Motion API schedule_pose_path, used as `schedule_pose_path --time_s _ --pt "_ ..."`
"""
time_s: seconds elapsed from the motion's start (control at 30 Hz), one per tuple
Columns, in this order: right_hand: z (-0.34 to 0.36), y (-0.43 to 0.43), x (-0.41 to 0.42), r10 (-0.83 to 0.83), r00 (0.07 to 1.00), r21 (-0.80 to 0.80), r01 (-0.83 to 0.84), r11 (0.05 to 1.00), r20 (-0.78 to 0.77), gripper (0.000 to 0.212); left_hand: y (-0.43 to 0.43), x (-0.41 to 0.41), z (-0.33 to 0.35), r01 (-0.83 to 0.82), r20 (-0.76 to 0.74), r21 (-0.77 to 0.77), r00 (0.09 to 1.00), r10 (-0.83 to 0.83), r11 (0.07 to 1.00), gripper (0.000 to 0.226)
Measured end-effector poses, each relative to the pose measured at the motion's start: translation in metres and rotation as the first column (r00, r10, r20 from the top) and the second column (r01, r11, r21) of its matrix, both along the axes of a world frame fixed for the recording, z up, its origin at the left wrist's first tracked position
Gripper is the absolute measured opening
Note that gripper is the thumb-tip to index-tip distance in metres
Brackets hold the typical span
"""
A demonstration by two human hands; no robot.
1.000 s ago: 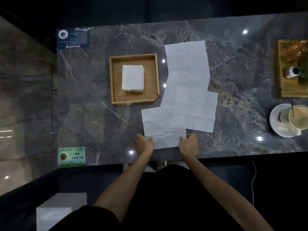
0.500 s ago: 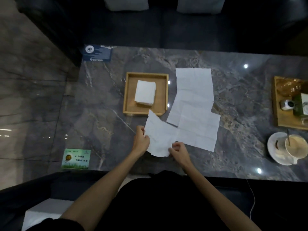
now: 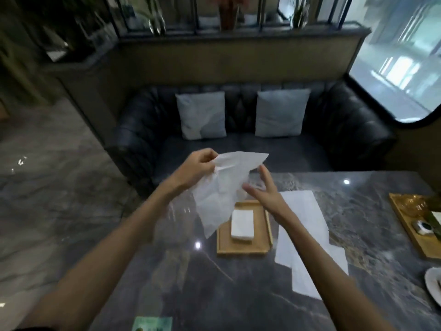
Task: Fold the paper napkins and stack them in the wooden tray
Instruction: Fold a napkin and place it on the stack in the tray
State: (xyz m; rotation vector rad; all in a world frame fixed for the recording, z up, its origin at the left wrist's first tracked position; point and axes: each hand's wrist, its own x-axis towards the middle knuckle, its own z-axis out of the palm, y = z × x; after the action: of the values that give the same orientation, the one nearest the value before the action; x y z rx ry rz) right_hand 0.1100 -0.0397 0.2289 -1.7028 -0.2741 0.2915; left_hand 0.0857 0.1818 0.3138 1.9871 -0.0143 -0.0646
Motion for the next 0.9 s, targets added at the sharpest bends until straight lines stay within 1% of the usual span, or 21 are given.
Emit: schedule_pose_path --time_s 0.07,0.17,0.2,0.23,0.27,0.3,0.33,0.37,0.4,0.43,0.47,0.5,0.53,0.6,0.63,0.7,0.73,0.77,0.83,0.9 --pt "0.041 0.017 0.011 0.017 0.996 0.06 -0.023 0.998 0.09 0.064 0.023 0.003 0.044 0.044 0.044 0.007 0.998 -0.045 0.999 0.014" --pt "0.092 0.039 0.021 -0.02 0.99 0.108 0.005 0.994 0.137 0.023 0.048 0.002 0.098 0.1 0.097 0.118 0.989 -0.111 0.988 0.014" --pt "0.108 0.044 0.022 -0.051 0.986 0.129 0.031 0.991 0.157 0.015 0.055 0.001 0.115 0.106 0.111 0.141 0.986 -0.122 0.984 0.016" --pt "0.124 0.048 0.023 -0.075 0.982 0.148 0.049 0.988 0.175 0.014 0.062 0.002 0.131 0.11 0.122 0.148 0.984 -0.128 0.983 0.018" --pt "0.139 0.051 0.022 -0.086 0.978 0.164 0.055 0.985 0.192 0.016 0.068 0.004 0.146 0.109 0.127 0.114 0.984 -0.123 0.988 0.018" --pt "0.153 0.054 0.023 -0.1 0.974 0.183 0.063 0.981 0.205 0.019 0.075 0.005 0.159 0.099 0.143 0.026 0.985 -0.102 0.995 0.016" --pt "0.167 0.057 0.025 -0.116 0.971 0.206 0.072 0.976 0.211 0.021 0.082 0.009 0.17 0.079 0.172 -0.135 0.984 -0.055 0.988 0.016" --pt "0.179 0.059 0.029 -0.133 0.969 0.234 0.082 0.969 0.207 0.022 0.089 0.011 0.178 0.065 0.194 -0.362 0.981 0.007 0.93 0.018" --pt "0.19 0.06 0.032 -0.141 0.972 0.261 0.088 0.961 0.19 0.022 0.093 0.013 0.182 0.064 0.176 -0.588 0.983 0.05 0.806 0.024" --pt "0.199 0.061 0.033 -0.139 0.976 0.285 0.087 0.954 0.168 0.02 0.094 0.012 0.181 0.049 0.125 -0.728 0.99 0.061 0.684 0.038" --pt "0.209 0.06 0.034 -0.133 0.98 0.298 0.083 0.951 0.15 0.02 0.091 0.01 0.177 0.039 0.072 -0.79 0.997 0.029 0.611 0.055" --pt "0.216 0.057 0.035 -0.123 0.984 0.294 0.08 0.952 0.13 0.02 0.086 0.008 0.168 0.031 0.019 -0.81 0.999 -0.027 0.585 0.069" --pt "0.221 0.052 0.036 -0.114 0.988 0.281 0.08 0.956 0.105 0.021 0.078 0.006 0.158 0.024 -0.027 -0.82 0.996 -0.08 0.572 0.076" --pt "0.228 0.039 0.038 -0.103 0.993 0.245 0.085 0.966 0.063 0.025 0.062 0.003 0.142 -0.001 -0.081 -0.794 0.991 -0.104 0.608 0.075" --pt "0.23 0.031 0.041 -0.107 0.992 0.217 0.092 0.972 0.059 0.026 0.055 0.004 0.137 -0.001 -0.088 -0.746 0.991 -0.097 0.666 0.069" --pt "0.235 0.015 0.048 -0.13 0.99 0.173 0.119 0.978 0.054 0.024 0.042 0.007 0.137 0.048 -0.048 -0.597 0.994 -0.095 0.801 0.045" --pt "0.239 0.006 0.052 -0.143 0.988 0.172 0.133 0.976 0.048 0.023 0.035 0.009 0.141 0.055 -0.02 -0.523 0.997 -0.077 0.851 0.035" --pt "0.243 -0.004 0.058 -0.149 0.988 0.179 0.138 0.974 0.046 0.023 0.029 0.013 0.146 0.042 0.002 -0.47 0.999 -0.047 0.882 0.03" --pt "0.25 -0.024 0.073 -0.122 0.992 0.219 0.111 0.969 0.037 0.028 0.017 0.021 0.159 0.022 0.041 -0.441 0.999 -0.004 0.897 0.028" --pt "0.252 -0.043 0.084 -0.032 0.999 0.258 0.03 0.966 0.005 0.038 0.006 0.029 0.171 -0.006 0.085 -0.424 0.995 0.046 0.906 0.028"
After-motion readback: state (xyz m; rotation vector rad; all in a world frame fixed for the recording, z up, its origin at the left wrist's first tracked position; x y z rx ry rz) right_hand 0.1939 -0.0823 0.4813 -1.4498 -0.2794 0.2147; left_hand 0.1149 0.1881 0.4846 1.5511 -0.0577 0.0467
